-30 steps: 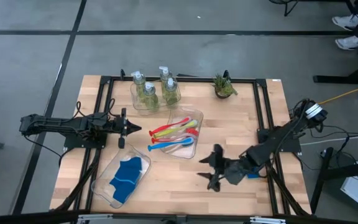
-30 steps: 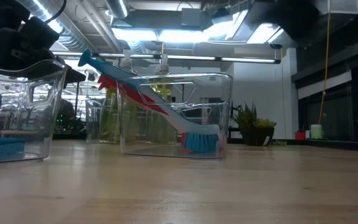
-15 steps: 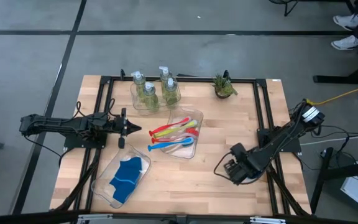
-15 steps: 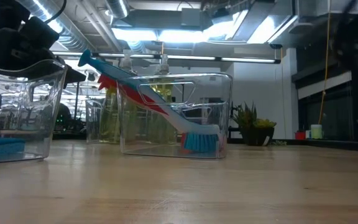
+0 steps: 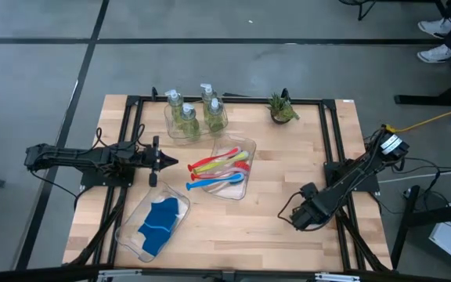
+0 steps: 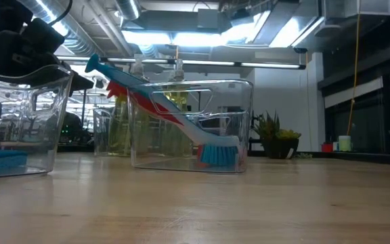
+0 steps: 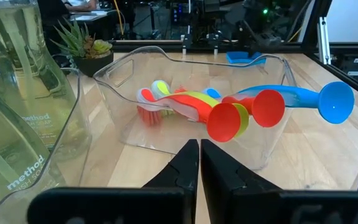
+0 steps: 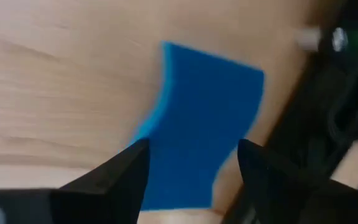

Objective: Pick & Place Kitchen Sink Supplies
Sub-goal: Put the blue sponge into the bottom transparent bin

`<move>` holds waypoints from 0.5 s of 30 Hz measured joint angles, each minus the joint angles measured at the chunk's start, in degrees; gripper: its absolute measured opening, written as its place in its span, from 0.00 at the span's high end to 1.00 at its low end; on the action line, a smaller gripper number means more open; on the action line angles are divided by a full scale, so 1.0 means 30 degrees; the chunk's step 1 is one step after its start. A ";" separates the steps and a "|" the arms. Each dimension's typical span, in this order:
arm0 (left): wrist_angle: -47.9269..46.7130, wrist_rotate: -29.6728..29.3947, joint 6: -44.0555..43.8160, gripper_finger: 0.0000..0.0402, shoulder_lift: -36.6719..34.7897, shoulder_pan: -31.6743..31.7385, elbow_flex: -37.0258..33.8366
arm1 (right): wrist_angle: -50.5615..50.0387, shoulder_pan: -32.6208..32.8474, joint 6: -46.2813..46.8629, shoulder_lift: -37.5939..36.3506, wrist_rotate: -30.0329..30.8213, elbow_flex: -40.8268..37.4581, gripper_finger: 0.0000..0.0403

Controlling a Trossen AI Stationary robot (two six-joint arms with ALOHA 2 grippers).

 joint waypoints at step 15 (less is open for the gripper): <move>-0.0002 0.0000 0.0000 0.97 0.0000 0.0000 0.0000 | 0.3342 0.0693 0.1397 -0.0036 -0.0145 -0.2400 0.59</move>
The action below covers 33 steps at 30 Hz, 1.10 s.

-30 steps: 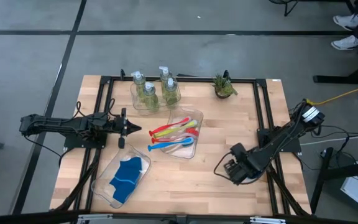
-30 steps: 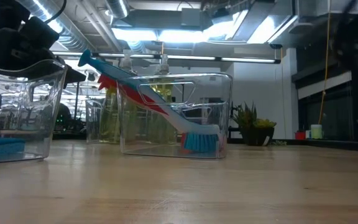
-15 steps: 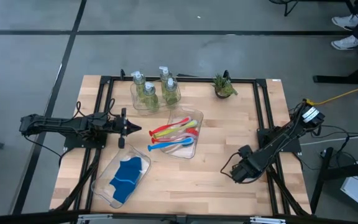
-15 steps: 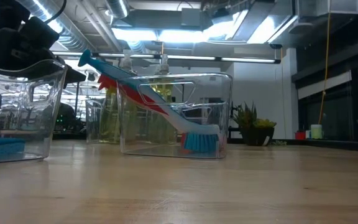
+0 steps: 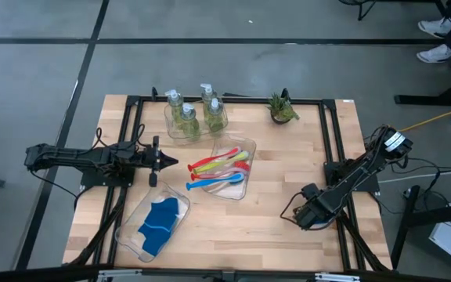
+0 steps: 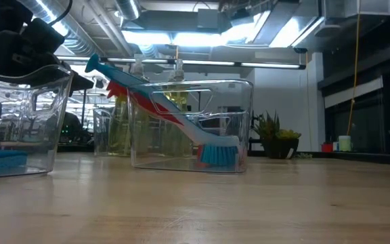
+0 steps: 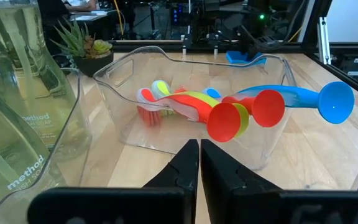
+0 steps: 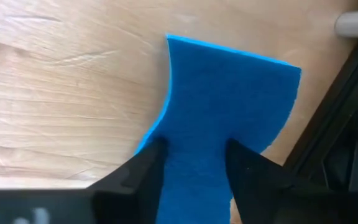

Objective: Pick & Place Kitchen Sink Supplies
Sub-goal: Put the blue sponge into the bottom transparent bin

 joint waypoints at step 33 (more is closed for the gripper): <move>0.0000 0.0001 0.0000 0.98 0.0000 -0.0006 0.0000 | 0.0157 -0.0007 -0.1146 0.0051 -0.0146 0.0441 0.51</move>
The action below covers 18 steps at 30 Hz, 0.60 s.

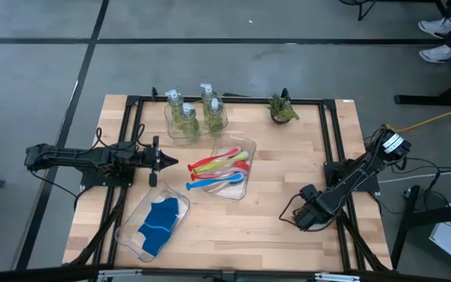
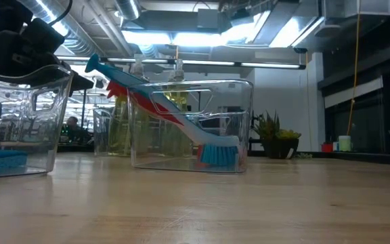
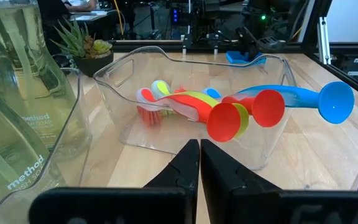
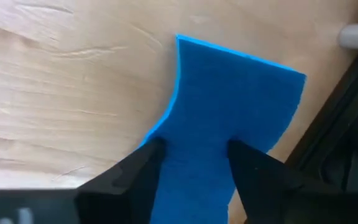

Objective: Pick & Place Kitchen Sink Supplies
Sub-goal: Put the blue sponge into the bottom transparent bin

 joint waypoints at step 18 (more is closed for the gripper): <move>0.0000 -0.0001 0.0000 0.97 0.0000 0.0000 0.0006 | 0.5218 -0.0066 -0.0154 -0.0415 -0.1555 0.1322 0.53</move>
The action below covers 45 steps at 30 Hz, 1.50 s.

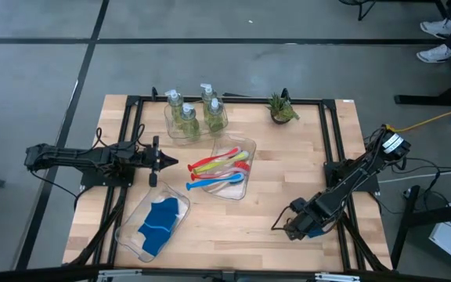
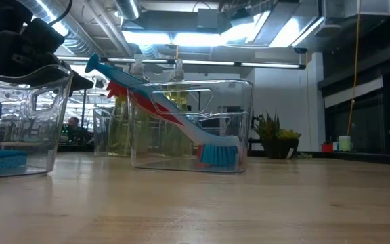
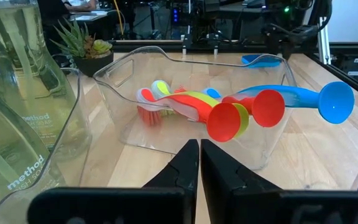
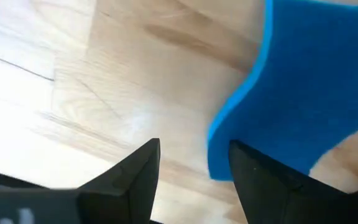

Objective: Pick & Place Kitchen Sink Supplies
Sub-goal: Put the blue sponge into the bottom transparent bin

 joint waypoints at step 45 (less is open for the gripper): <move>-0.0006 0.0000 0.0000 0.97 -0.0007 0.0001 -0.0004 | -0.3817 -0.0192 -0.3469 0.3898 0.0909 0.3116 0.98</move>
